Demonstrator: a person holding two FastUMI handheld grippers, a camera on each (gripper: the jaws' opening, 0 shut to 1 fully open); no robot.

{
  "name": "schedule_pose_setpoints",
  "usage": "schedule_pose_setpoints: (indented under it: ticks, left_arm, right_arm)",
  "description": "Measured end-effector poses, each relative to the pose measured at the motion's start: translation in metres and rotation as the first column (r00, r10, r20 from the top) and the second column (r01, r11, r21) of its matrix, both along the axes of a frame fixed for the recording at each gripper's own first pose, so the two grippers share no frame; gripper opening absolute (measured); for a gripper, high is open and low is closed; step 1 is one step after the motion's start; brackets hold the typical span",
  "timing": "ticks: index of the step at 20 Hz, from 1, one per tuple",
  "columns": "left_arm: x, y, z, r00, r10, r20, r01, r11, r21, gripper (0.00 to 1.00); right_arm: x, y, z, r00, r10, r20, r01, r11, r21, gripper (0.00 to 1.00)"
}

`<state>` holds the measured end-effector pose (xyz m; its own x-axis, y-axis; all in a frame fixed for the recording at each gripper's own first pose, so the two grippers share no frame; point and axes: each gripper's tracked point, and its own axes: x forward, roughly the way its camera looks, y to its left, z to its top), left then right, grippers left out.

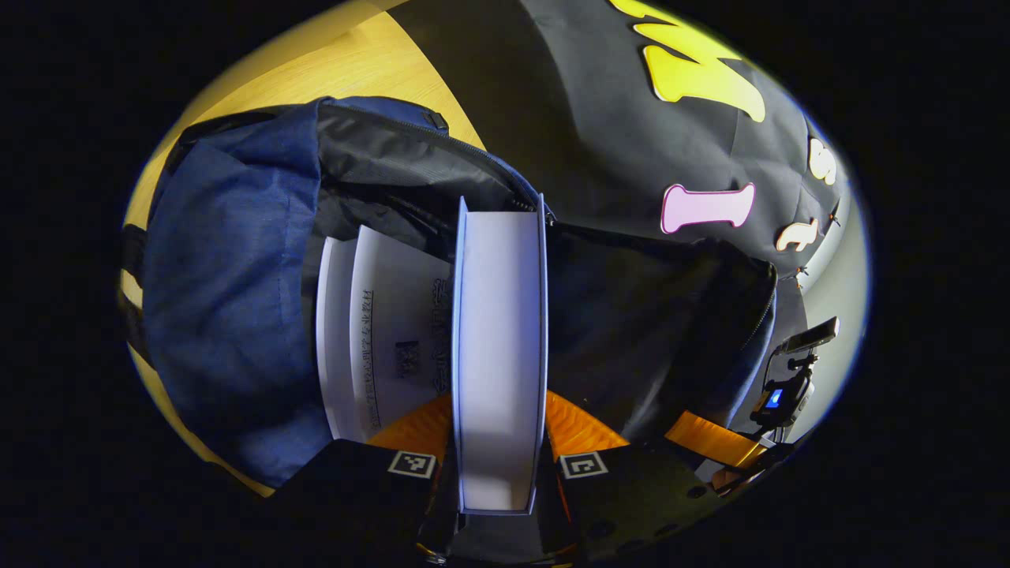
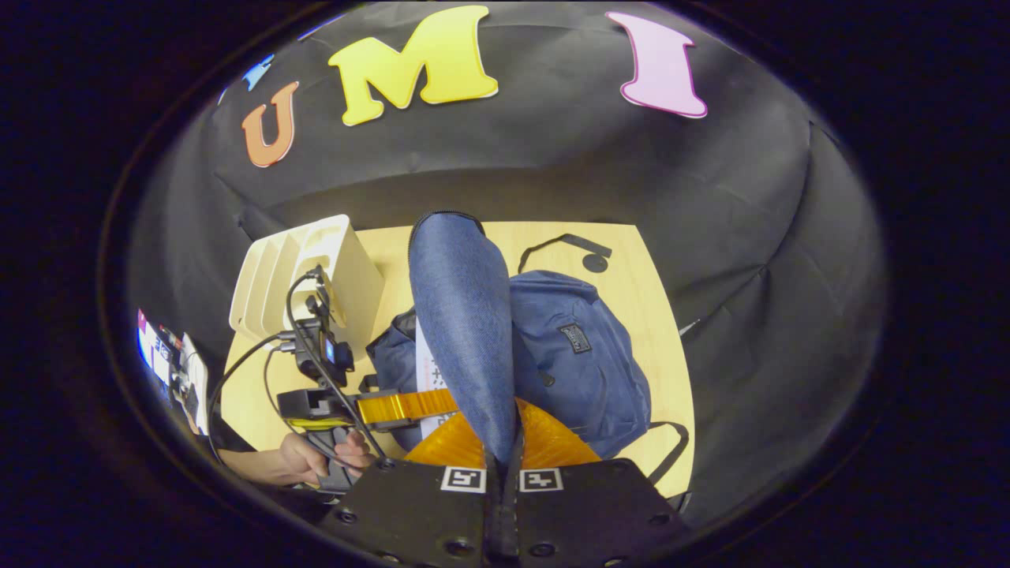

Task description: Open the schoolbag, grab two books from the bookshelf and put them into the schoolbag.

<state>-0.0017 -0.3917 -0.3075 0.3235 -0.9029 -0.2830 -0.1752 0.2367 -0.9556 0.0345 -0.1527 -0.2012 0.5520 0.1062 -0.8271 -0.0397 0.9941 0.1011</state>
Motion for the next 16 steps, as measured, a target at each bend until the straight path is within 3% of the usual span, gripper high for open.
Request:
schedule_pose_setpoints:
  ticks: [1,2,3,4,5,10,14,16]
  left_arm:
    - [0.000,-0.003,-0.002,1.000,0.000,-0.004,0.000,1.000,-0.009,0.43]
    - [0.000,-0.005,-0.004,1.000,-0.002,-0.010,0.001,1.000,-0.016,0.36]
    - [0.001,-0.007,-0.006,1.000,-0.003,-0.019,0.003,1.000,-0.019,0.43]
    - [-0.001,-0.007,-0.011,0.999,-0.011,-0.036,0.010,1.000,-0.004,0.36]
    - [0.000,-0.007,-0.013,0.999,-0.011,-0.043,0.011,1.000,0.001,0.47]
    - [-0.006,-0.002,-0.023,0.993,-0.049,-0.103,0.061,0.992,0.114,0.64]
    - [-0.017,0.005,-0.022,0.985,-0.134,-0.113,0.159,0.952,0.260,0.77]
    - [-0.021,0.013,-0.019,0.982,-0.139,-0.128,0.173,0.934,0.312,0.82]
  right_arm:
    - [0.001,0.000,-0.001,1.000,-0.001,-0.001,0.001,1.000,0.001,0.01]
    - [0.001,0.000,-0.001,1.000,-0.003,-0.001,0.003,1.000,0.002,0.01]
    - [0.001,-0.001,-0.002,1.000,-0.004,-0.001,0.004,1.000,0.002,0.01]
    - [0.001,-0.002,-0.002,1.000,-0.005,0.001,0.005,1.000,-0.001,0.01]
    - [0.000,-0.003,-0.002,1.000,-0.004,0.001,0.004,1.000,-0.004,0.01]
    - [0.001,-0.003,-0.004,1.000,-0.003,-0.002,0.003,1.000,0.001,0.01]
    - [0.001,0.000,-0.006,1.000,0.008,-0.002,-0.008,1.000,-0.001,0.01]
    - [0.002,0.001,-0.007,1.000,0.010,0.001,-0.010,1.000,0.000,0.01]
